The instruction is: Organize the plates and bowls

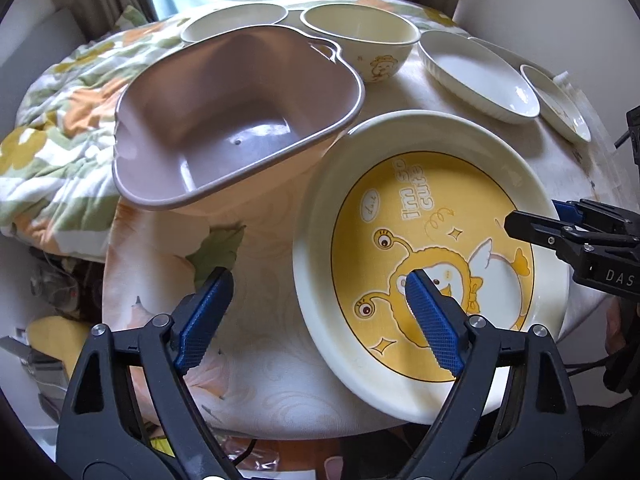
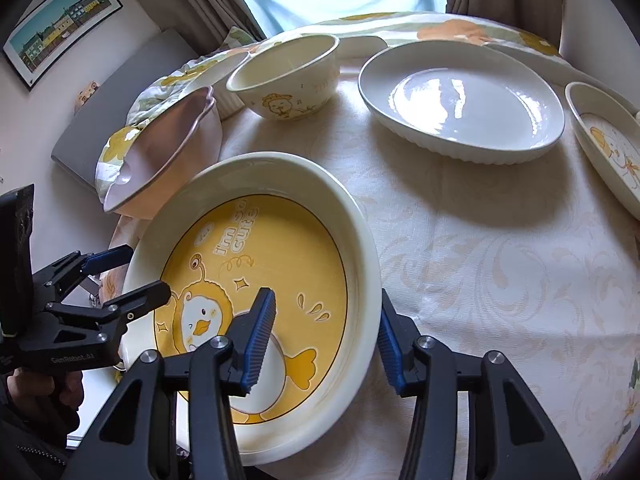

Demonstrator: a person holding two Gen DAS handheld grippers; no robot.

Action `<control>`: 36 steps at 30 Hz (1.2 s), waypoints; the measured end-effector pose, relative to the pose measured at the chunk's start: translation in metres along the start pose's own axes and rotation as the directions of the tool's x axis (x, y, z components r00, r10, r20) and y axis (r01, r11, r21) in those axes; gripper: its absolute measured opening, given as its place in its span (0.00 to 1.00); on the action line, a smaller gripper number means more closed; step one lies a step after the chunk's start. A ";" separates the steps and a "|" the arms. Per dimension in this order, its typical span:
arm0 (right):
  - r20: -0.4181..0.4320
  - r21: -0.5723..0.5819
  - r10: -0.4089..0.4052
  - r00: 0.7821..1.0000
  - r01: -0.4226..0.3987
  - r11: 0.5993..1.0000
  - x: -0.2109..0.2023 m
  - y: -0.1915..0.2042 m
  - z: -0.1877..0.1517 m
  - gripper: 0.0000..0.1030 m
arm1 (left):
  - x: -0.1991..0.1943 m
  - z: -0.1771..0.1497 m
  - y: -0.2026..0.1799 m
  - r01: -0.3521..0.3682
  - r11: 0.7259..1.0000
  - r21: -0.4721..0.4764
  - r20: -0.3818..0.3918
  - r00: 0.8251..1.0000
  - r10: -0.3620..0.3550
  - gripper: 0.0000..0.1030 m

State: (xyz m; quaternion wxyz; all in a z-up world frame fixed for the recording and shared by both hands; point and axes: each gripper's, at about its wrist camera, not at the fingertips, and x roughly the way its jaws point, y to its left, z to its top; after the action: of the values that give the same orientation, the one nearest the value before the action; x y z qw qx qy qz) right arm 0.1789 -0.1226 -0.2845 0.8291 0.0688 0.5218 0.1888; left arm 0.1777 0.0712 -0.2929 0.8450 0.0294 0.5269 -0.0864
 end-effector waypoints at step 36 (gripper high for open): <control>0.098 -0.153 -0.179 0.979 0.192 0.969 -0.147 -0.122 0.137 0.93 | -0.093 0.159 -0.115 0.049 0.988 -0.144 0.234 0.972 -0.015 1.00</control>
State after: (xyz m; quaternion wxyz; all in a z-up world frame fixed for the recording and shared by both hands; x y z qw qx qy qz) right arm 0.2739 -0.2798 -0.1384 0.8670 -0.0400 0.4738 0.1491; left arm 0.2581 -0.0539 -0.1347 0.8991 -0.0526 0.4298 -0.0633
